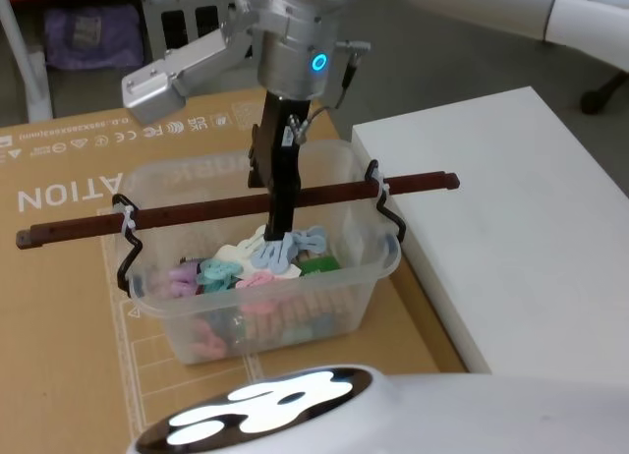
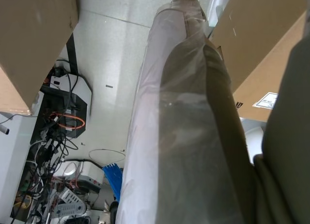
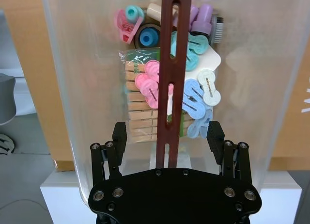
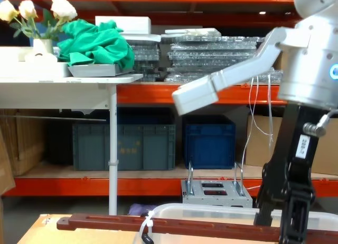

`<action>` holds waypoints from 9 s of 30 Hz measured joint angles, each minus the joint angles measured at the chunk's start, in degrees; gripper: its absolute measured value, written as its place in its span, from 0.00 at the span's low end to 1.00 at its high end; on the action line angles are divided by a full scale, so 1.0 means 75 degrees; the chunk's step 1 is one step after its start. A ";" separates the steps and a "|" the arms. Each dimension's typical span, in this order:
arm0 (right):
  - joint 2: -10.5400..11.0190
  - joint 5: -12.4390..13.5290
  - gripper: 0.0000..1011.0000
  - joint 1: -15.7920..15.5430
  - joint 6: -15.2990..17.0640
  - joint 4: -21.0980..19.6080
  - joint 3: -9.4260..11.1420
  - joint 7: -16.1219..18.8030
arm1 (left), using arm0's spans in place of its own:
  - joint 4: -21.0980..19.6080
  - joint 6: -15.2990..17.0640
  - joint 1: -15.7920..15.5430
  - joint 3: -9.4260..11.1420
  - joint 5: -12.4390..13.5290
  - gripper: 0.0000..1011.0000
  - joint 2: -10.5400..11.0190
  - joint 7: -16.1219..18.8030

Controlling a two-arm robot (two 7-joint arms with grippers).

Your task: Use one hand to grasp the basket and place it at the designated location.

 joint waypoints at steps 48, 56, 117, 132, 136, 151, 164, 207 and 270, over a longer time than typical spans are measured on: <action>-0.0199 0.0051 0.38 -0.0012 -0.0056 0.0245 -0.0322 -0.0123 | -0.0001 0.0000 0.0000 0.0000 0.0000 0.00 0.0000 0.0000; -0.0195 0.0048 0.23 -0.0013 -0.0057 0.0242 -0.0317 -0.0123 | -0.0001 0.0000 0.0000 0.0000 0.0000 0.00 0.0000 0.0000; 0.2733 0.0289 0.23 0.0648 0.2566 -0.1897 0.1017 0.0370 | -0.0003 0.0000 0.0000 0.0001 -0.0001 0.00 0.0000 0.0000; 0.4528 0.0197 0.23 0.0179 0.3515 -0.2456 0.1440 0.0021 | -0.0005 0.0000 0.0000 0.0000 -0.0001 0.00 -0.0001 0.0000; 0.4876 0.0240 0.23 -0.0036 0.3639 -0.2462 0.1505 -0.0154 | 0.0000 0.0000 0.0000 0.0000 0.0000 0.00 0.0000 0.0000; 0.5634 0.0375 0.23 -0.0735 0.3975 -0.2052 0.1607 -0.0682 | -0.0003 0.0000 0.0000 0.0000 0.0000 0.00 -0.0001 0.0000; 0.6447 0.0404 0.23 -0.1203 0.5197 -0.2407 0.1780 -0.1269 | -0.0002 0.0000 0.0000 0.0000 -0.0001 0.00 0.0000 0.0000; 0.6832 0.1132 0.22 -0.2511 0.6147 -0.2482 0.1959 -0.2091 | 0.0004 0.0000 0.0000 0.0000 0.0010 0.00 0.0002 -0.0001; 0.8424 -0.0035 0.99 -0.2361 0.7188 -0.5375 0.2769 -0.2402 | -0.0003 0.0000 0.0000 0.0000 -0.0001 0.00 0.0000 0.0000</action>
